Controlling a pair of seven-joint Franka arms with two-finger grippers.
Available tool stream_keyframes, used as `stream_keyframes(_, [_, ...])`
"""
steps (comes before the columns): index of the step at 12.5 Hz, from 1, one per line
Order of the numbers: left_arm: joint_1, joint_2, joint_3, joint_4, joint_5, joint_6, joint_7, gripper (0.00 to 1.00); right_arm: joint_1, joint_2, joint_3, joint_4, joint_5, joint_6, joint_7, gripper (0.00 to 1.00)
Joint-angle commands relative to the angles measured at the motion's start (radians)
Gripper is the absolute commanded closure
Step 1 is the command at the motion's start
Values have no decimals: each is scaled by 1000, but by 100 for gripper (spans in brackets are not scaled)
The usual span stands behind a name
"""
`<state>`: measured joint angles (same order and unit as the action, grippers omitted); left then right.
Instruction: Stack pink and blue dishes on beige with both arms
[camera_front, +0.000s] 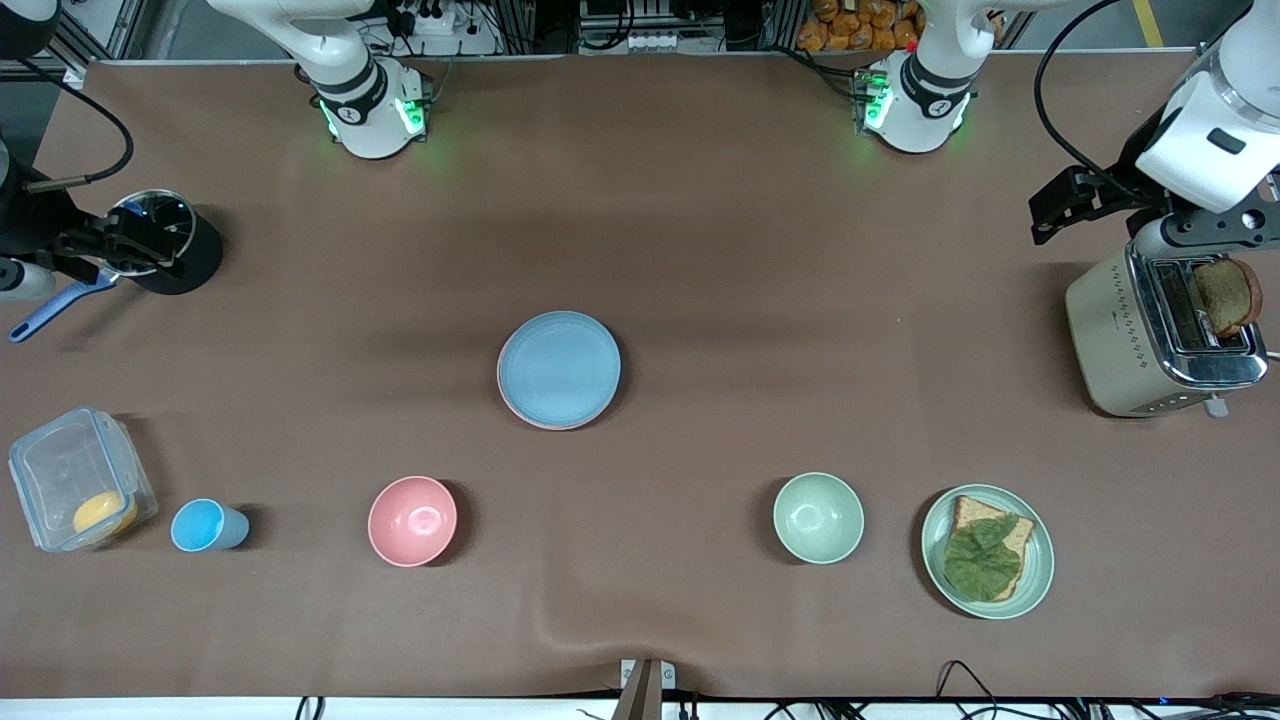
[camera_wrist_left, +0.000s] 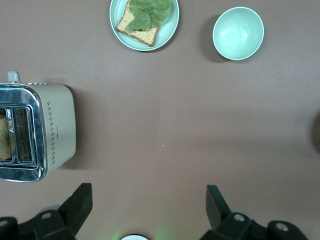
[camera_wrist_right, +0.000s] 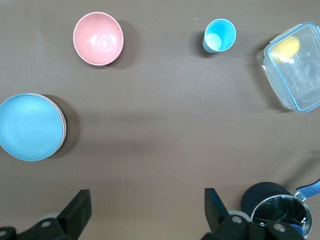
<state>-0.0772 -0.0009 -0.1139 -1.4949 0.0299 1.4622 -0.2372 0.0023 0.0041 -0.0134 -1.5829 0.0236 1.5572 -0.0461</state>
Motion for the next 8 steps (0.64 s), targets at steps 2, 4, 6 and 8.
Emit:
stream_keyframes(2, [5, -21, 2, 1, -5, -5, 22, 0, -7, -7, 10, 1, -27, -12, -12, 0])
stream_keyframes(4, [4, -13, -4, 38, -5, -6, 26, 0, -1, -7, 15, 3, -28, -11, -11, 0])
stream_keyframes(6, [2, -13, -6, 38, -7, -6, 27, 0, -1, -7, 15, 3, -28, -11, -11, 0])
stream_keyframes(8, [1, -13, -6, 36, -7, -6, 26, 0, -1, -7, 15, 3, -28, -13, -11, 0])
